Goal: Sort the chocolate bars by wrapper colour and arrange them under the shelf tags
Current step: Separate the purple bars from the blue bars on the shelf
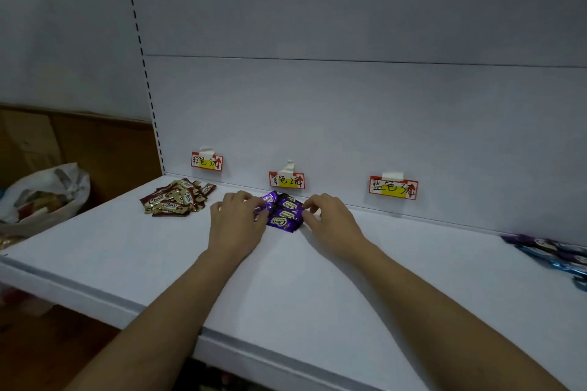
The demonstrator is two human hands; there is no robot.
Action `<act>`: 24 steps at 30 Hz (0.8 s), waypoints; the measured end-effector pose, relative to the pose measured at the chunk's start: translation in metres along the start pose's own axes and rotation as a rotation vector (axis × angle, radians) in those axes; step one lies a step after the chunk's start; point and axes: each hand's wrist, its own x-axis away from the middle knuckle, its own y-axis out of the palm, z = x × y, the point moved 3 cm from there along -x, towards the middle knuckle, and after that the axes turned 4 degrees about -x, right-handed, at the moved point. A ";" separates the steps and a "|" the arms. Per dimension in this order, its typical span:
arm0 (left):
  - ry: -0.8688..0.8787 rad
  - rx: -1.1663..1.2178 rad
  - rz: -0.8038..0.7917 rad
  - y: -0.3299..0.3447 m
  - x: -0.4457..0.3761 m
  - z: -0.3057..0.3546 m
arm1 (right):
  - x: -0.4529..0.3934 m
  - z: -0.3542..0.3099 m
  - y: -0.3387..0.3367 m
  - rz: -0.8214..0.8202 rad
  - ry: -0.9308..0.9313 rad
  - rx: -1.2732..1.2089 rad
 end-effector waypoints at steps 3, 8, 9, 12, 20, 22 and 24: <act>0.050 -0.037 -0.124 -0.004 0.011 0.025 | 0.011 0.009 -0.024 -0.071 0.071 0.031; 0.152 0.059 -0.342 -0.007 0.031 0.094 | 0.062 0.037 -0.080 -0.153 0.138 0.047; 0.186 0.058 -0.365 -0.007 0.037 0.113 | 0.076 0.045 -0.094 -0.158 0.151 0.054; 0.272 0.088 -0.395 -0.006 0.054 0.178 | 0.116 0.070 -0.138 -0.122 0.168 0.091; 0.347 0.467 -0.560 0.018 0.082 0.347 | 0.192 0.167 -0.276 0.036 0.359 0.017; 0.359 0.503 -0.559 0.026 0.082 0.377 | 0.202 0.196 -0.303 0.071 0.404 0.022; 0.354 0.529 -0.497 0.034 0.074 0.403 | 0.202 0.221 -0.319 0.099 0.421 0.051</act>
